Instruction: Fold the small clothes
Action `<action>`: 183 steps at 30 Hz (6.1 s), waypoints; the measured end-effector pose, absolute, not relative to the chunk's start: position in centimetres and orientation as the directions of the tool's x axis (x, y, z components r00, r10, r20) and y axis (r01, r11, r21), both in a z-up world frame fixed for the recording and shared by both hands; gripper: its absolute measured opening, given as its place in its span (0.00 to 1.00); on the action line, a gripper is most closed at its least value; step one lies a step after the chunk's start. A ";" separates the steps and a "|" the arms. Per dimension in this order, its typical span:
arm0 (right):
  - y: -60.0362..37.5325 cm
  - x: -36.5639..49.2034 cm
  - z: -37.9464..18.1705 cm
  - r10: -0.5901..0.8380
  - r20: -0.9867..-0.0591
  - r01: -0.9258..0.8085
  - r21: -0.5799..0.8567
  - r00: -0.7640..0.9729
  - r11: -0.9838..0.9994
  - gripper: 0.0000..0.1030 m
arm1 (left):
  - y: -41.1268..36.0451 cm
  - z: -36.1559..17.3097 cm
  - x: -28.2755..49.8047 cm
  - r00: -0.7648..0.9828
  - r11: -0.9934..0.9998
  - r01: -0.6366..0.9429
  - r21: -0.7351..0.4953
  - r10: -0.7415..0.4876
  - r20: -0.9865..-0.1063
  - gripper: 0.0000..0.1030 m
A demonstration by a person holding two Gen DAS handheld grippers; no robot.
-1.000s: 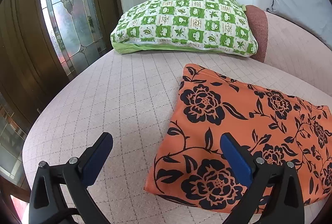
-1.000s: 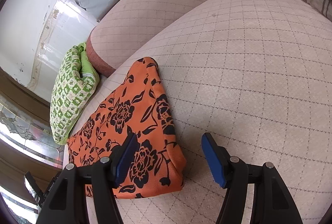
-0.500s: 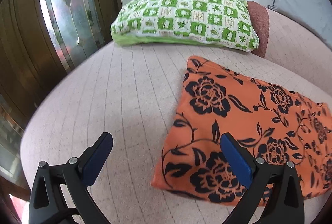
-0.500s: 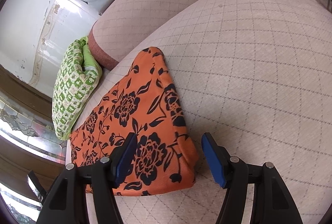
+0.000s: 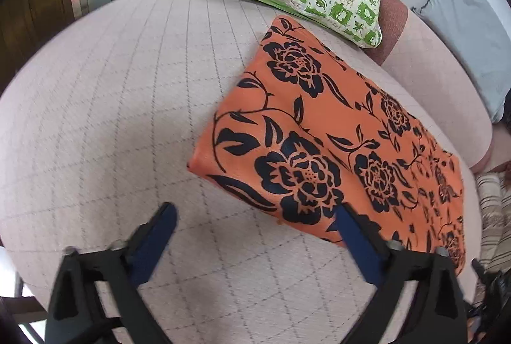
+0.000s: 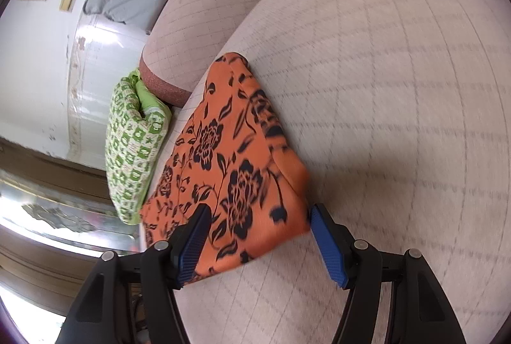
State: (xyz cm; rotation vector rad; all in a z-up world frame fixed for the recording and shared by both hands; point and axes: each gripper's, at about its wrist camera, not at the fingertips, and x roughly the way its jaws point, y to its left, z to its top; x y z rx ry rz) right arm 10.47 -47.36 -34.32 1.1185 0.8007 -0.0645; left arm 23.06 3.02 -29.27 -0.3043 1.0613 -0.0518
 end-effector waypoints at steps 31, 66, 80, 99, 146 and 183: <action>-44.4 18.5 -35.4 0.192 -0.669 0.482 0.677 0.718 0.556 0.26 | 3.3 -31.1 28.3 0.573 0.876 -0.214 -0.432 -0.245 -0.782 0.41; -45.4 10.0 -31.5 0.178 -0.650 0.411 0.644 0.739 0.645 0.23 | 3.6 -29.7 19.9 0.543 0.907 -0.102 -0.408 -0.293 -0.787 0.32; -53.0 2.6 -28.7 -0.064 -0.607 0.557 0.677 0.792 0.481 0.57 | 3.8 -29.4 18.9 0.614 0.910 -0.045 -0.413 -0.301 -0.729 0.33; -31.7 18.4 -31.6 0.201 -0.721 0.229 0.452 0.664 0.862 0.30 | 3.3 -30.3 22.2 0.564 0.901 -0.047 -0.432 -0.333 -0.756 0.30; -44.1 17.4 -31.3 0.444 -0.540 0.281 0.803 0.715 0.525 0.74 | -11.9 -26.9 20.0 0.442 0.903 0.386 -0.187 -0.360 -0.822 0.74; -45.0 19.2 -29.7 0.314 -0.643 0.252 0.632 0.699 0.733 0.81 | -11.9 -26.8 18.2 0.381 0.821 0.536 -0.197 -0.443 -0.812 0.74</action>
